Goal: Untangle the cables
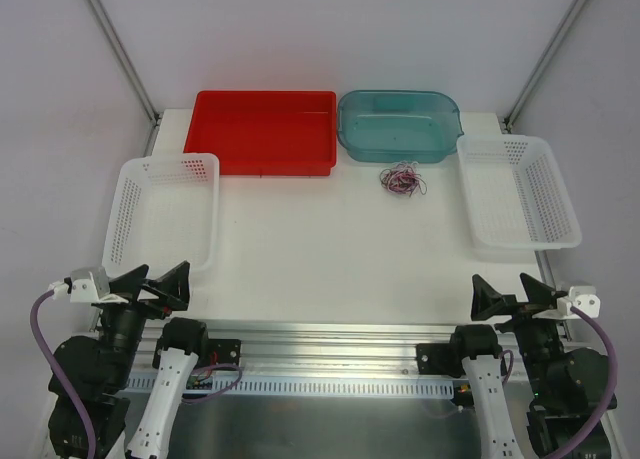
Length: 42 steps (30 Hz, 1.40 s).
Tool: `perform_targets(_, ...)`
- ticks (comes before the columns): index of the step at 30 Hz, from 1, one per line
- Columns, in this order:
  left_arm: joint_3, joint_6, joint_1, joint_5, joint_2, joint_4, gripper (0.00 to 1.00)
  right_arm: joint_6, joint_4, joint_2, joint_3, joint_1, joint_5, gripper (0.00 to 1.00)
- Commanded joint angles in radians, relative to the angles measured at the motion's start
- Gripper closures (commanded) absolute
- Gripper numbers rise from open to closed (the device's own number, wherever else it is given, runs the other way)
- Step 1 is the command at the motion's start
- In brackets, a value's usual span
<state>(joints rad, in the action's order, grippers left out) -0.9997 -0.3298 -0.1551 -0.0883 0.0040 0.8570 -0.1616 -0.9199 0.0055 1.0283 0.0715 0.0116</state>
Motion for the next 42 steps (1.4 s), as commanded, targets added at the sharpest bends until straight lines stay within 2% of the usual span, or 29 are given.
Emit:
perform_targets(1,0.003,-0.018,0.008,-0.028,-0.17,-0.013,0.01,-0.006,0.035,-0.185,0.012,-0.006,0.053,0.03)
perform_targets(5,0.029,-0.061,0.008,-0.051,-0.159,-0.018,0.01,-0.004,0.033,-0.159,-0.023,-0.004,0.175,0.03)
perform_targets(10,0.068,-0.106,0.006,-0.015,-0.092,-0.022,0.01,0.036,0.027,-0.072,-0.054,-0.006,0.209,0.03)
perform_targets(16,0.101,-0.13,0.008,0.065,0.1,-0.045,0.01,0.065,0.042,0.083,-0.082,-0.007,0.269,0.03)
perform_targets(21,0.082,-0.066,0.008,0.181,0.35,-0.07,0.01,0.146,0.082,0.316,-0.102,-0.007,0.303,0.03)
perform_targets(28,0.124,0.008,0.008,0.448,0.654,-0.217,0.01,0.227,0.321,0.604,-0.192,-0.006,0.185,0.03)
perform_targets(32,0.174,0.046,0.006,0.475,0.721,-0.288,0.01,0.273,0.492,0.802,-0.206,-0.004,0.139,0.01)
perform_targets(36,0.249,0.055,0.008,0.46,0.711,-0.337,0.01,0.315,0.691,0.988,-0.183,0.014,0.076,0.07)
perform_targets(42,0.3,0.043,0.008,0.42,0.625,-0.365,0.01,0.286,0.869,1.3,-0.058,0.062,-0.001,0.13)
